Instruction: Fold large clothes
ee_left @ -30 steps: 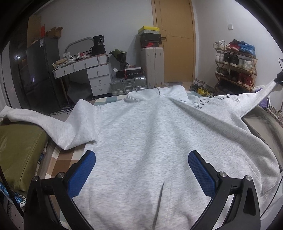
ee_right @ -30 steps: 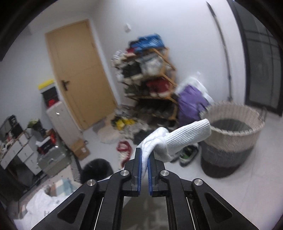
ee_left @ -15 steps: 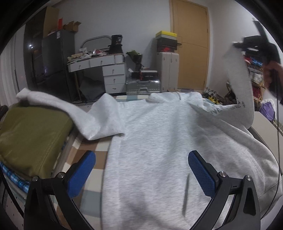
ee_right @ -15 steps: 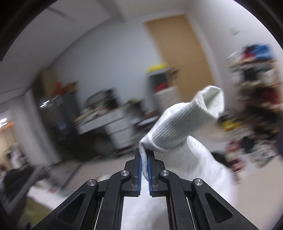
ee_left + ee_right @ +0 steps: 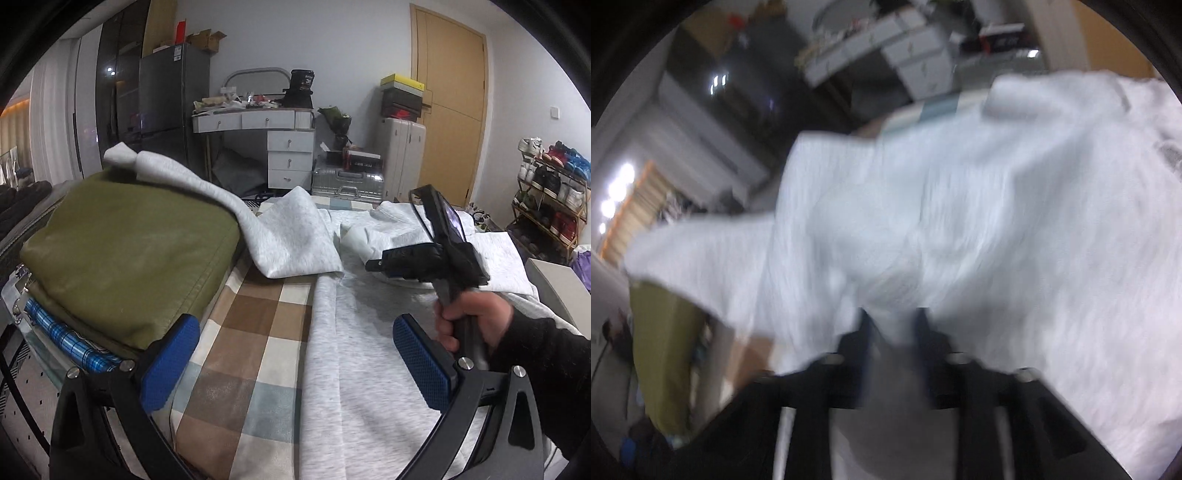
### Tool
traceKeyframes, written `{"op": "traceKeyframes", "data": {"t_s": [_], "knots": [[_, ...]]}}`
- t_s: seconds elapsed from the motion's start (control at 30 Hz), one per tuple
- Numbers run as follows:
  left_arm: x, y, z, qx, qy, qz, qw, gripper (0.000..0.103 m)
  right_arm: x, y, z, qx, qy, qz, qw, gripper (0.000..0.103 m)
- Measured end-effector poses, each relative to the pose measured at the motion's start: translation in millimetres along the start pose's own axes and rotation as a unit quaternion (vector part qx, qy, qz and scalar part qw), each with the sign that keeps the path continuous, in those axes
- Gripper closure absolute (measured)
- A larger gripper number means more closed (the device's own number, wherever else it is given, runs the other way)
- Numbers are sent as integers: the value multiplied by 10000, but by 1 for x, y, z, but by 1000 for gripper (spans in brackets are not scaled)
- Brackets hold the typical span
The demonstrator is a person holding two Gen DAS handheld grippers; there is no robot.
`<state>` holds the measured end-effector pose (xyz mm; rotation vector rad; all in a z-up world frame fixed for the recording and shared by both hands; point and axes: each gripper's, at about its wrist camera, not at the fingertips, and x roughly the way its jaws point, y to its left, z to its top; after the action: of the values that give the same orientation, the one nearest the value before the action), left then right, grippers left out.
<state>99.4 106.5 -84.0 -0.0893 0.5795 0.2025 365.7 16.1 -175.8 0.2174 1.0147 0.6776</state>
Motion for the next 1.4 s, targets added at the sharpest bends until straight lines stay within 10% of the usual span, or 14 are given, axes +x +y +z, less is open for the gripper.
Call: {"op": "traceKeyframes", "data": {"t_s": [0.2, 0.33, 0.43, 0.53, 0.73, 0.87, 1.13, 1.27, 1.4], "knots": [[7, -3, 3, 20, 53, -86, 9999, 1, -94, -11, -10, -350, -804, 77, 9961, 44], [12, -11, 5, 66, 100, -95, 9999, 1, -151, -58, 8, -221, -1521, -1311, 9794, 27], [17, -19, 8, 120, 173, -152, 9997, 1, -147, -106, 17, 214, -1257, -2258, 9658, 28], [26, -27, 26, 261, 200, -290, 9990, 1, -128, -150, 7, 504, -639, -3770, 9226, 27], [82, -89, 97, 933, 343, -833, 9916, 1, -154, -177, -4, 582, -601, -2901, 9533, 25], [173, -150, 123, 1447, 854, -853, 9821, 1, -199, -187, 8, 1002, -1432, -2365, 9558, 17], [311, -196, 74, 1817, 2335, -207, 9550, 1, -173, -261, 26, 1110, -582, -3207, 9389, 16], [313, -177, 74, 1428, 2470, -339, 9578, 1, -166, -238, 20, 598, -433, -3645, 9283, 16], [268, -154, 87, 1536, 2030, -377, 9663, 2, -202, -201, 6, 966, -1262, -2568, 9533, 16]]}}
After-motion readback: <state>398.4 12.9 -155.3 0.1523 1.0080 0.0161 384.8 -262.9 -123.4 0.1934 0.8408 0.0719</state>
